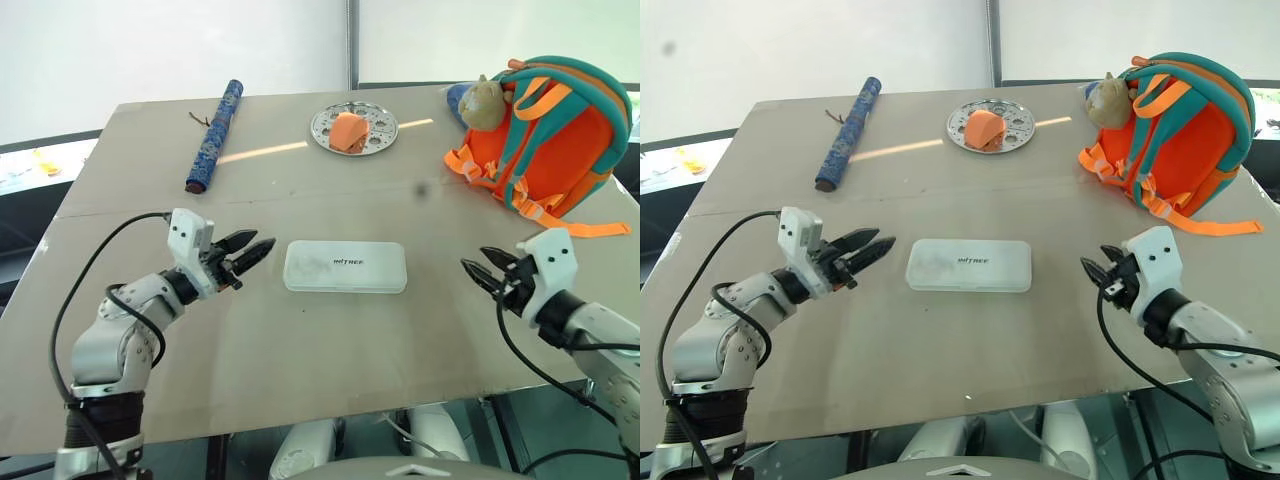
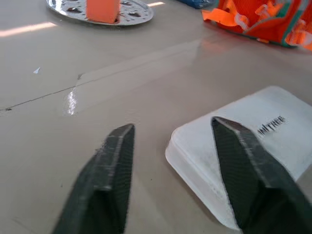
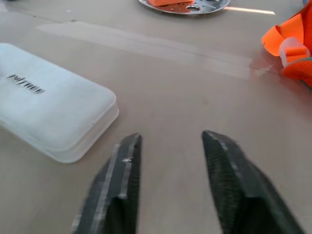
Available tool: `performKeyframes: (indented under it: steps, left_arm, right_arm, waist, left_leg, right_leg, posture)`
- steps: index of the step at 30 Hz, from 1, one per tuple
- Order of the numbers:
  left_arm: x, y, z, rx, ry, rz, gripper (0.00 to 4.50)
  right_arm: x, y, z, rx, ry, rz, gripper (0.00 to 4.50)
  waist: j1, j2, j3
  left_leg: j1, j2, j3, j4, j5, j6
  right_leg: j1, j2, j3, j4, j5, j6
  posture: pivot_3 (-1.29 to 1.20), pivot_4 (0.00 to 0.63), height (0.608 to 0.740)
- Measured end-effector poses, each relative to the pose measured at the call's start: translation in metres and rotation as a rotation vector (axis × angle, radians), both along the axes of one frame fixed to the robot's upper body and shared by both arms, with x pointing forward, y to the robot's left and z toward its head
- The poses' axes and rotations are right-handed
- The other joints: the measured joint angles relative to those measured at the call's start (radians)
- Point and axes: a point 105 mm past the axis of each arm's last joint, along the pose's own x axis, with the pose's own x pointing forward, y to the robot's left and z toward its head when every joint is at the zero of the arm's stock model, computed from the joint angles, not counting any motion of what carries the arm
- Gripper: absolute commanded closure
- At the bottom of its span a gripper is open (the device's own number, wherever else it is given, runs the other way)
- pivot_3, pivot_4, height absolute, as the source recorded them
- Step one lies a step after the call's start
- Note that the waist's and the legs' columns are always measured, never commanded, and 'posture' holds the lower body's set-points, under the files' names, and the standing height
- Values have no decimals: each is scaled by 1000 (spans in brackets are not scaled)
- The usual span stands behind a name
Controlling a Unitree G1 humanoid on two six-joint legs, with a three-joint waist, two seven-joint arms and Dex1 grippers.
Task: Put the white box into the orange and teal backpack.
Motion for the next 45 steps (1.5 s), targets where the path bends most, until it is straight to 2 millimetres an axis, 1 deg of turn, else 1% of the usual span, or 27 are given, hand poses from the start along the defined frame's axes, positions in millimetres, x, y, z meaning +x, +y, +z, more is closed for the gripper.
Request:
performKeyframes:
  steps: [1,2,3,4,6,8,10,11,12,13,14,18,24,27,30,32,33,34,36,37,38,40,42,45]
  left_arm:
    - [2,0,-1,-2,24,12,3802]
    - [5,2,-4,-5,74,39,4272]
    - [10,8,-9,14,158,79,4450]
    - [11,13,-11,31,200,100,4450]
    - [12,18,-16,78,274,135,4450]
    - [10,18,-21,104,325,137,4450]
    - [10,11,-25,115,355,108,4450]
    - [10,2,-25,118,383,70,4450]
    - [10,0,-25,121,387,60,4450]
    - [8,-5,-27,141,401,34,4450]
    - [6,-11,-30,153,414,5,4450]
    - [0,-21,-39,180,449,-42,4450]
    - [-3,-19,-39,183,459,-43,4450]
    - [-7,-20,-40,137,489,-47,4450]
    - [-16,-17,-41,47,563,-75,3754]
    - [-18,-7,-38,-12,607,-76,2662]
    - [-18,-4,-37,-24,613,-73,2348]
    - [-17,3,-35,-60,641,-70,1816]
    - [-17,13,-30,-112,685,-66,933]
    - [-18,19,-25,-142,710,-65,213]
    - [-19,20,-22,-163,726,-71,53]
    - [-25,17,-19,-215,795,-109,53]
    - [-29,11,-21,-238,839,-138,53]
    - [-36,-6,-26,-275,888,-210,53]
  right_arm:
    - [3,1,-1,-9,3,-11,4419]
    - [7,3,-3,-20,11,-24,4500]
    - [12,11,-4,-27,15,-24,4500]
    - [14,16,-5,-30,23,-21,4500]
    - [18,20,-15,-55,70,-23,4500]
    - [22,25,-24,-82,113,-16,4500]
    - [27,33,-29,-109,136,4,4500]
    - [33,45,-31,-118,144,42,4500]
    - [34,49,-31,-114,141,51,4500]
    - [37,57,-31,-111,142,77,4500]
    - [39,60,-32,-111,144,88,4500]
    - [43,73,-38,-123,178,151,4500]
    - [46,77,-44,-142,207,187,4500]
    - [45,75,-45,-160,202,193,4500]
    - [41,74,-52,-165,223,203,4500]
    - [40,73,-53,-170,225,214,4500]
    - [40,73,-52,-170,222,217,4500]
    - [40,73,-52,-171,216,226,4500]
    - [41,72,-52,-174,213,230,4500]
    - [42,70,-54,-180,219,229,4500]
    - [42,69,-55,-183,224,228,4500]
    - [43,68,-56,-189,223,224,4500]
    - [43,70,-55,-184,215,226,4500]
    - [44,71,-55,-183,208,229,4500]
  waist:
    - [0,0,0]
    - [-1,0,0]
    - [-1,0,0]
    - [-3,0,0]
    - [-5,0,0]
    - [-5,0,0]
    - [-5,0,0]
    - [-5,0,0]
    - [-5,1,1]
    - [-6,1,1]
    - [-7,1,1]
    - [-13,1,1]
    - [-22,1,1]
    - [-23,1,1]
    - [-25,1,1]
    - [-26,1,1]
    - [-27,1,1]
    - [-27,1,1]
    - [-28,1,1]
    - [-29,1,1]
    - [-29,1,1]
    - [-30,1,1]
    - [-30,1,1]
    - [-28,1,1]
  left_leg:
    - [0,0,0,0,0,0]
    - [0,0,0,0,0,0]
    - [0,0,-1,0,0,0]
    - [0,0,-1,0,0,0]
    - [0,0,-1,0,0,0]
    - [0,-1,0,0,0,0]
    - [0,-1,-1,0,0,0]
    - [0,-1,-1,0,0,0]
    - [0,-1,-2,0,0,0]
    - [0,-1,-2,-1,0,-1]
    - [0,-1,-2,-1,0,-1]
    - [0,-1,-2,-1,0,-1]
    - [0,-1,-2,-1,0,-1]
    - [0,-1,-3,-1,0,-1]
    - [-1,-1,-3,-1,0,-1]
    - [-1,-1,-3,-1,0,-1]
    - [-1,-1,-3,-1,0,-1]
    - [0,-1,-2,-1,0,-1]
    - [0,-1,-2,-1,0,-1]
    - [0,-1,-2,-1,0,-1]
    - [0,-1,-2,-1,0,-1]
    - [0,-2,-2,-1,0,-1]
    - [0,-2,-3,-2,0,-1]
    - [-1,-2,-3,-2,0,-1]
  right_leg:
    - [0,0,0,0,0,0]
    - [0,0,0,0,0,0]
    - [0,0,0,1,0,0]
    - [0,1,0,1,0,0]
    - [0,1,0,1,0,0]
    - [0,1,0,0,0,0]
    - [0,0,0,0,0,0]
    - [-1,0,-1,0,0,0]
    - [-1,0,-1,1,0,0]
    - [-1,0,-1,1,0,0]
    - [-1,0,-1,0,0,0]
    - [-1,0,-1,0,0,0]
    - [-1,0,-1,0,0,0]
    - [-1,0,-1,0,0,0]
    - [-2,0,-1,0,0,0]
    - [-2,0,-1,1,0,0]
    - [-2,1,-1,1,0,0]
    - [-2,1,-1,2,0,0]
    - [-2,1,-2,2,0,0]
    - [-2,1,-1,2,0,0]
    - [-2,1,-1,1,0,0]
    - [-2,1,-1,1,0,0]
    - [-2,0,-1,1,0,0]
    - [-3,0,-1,1,0,0]
  posture:
    - [0,150,733]
    - [0,150,733]
    - [0,150,733]
    - [0,150,733]
    - [0,150,733]
    - [0,150,733]
    - [0,150,733]
    - [0,150,733]
    - [0,150,733]
    - [0,150,733]
    - [0,150,733]
    - [0,150,733]
    - [0,150,733]
    - [0,150,733]
    - [0,150,733]
    - [0,150,733]
    - [0,150,733]
    - [0,150,733]
    - [0,150,733]
    - [0,150,733]
    - [0,150,733]
    - [0,150,733]
    - [0,150,733]
    - [0,150,733]
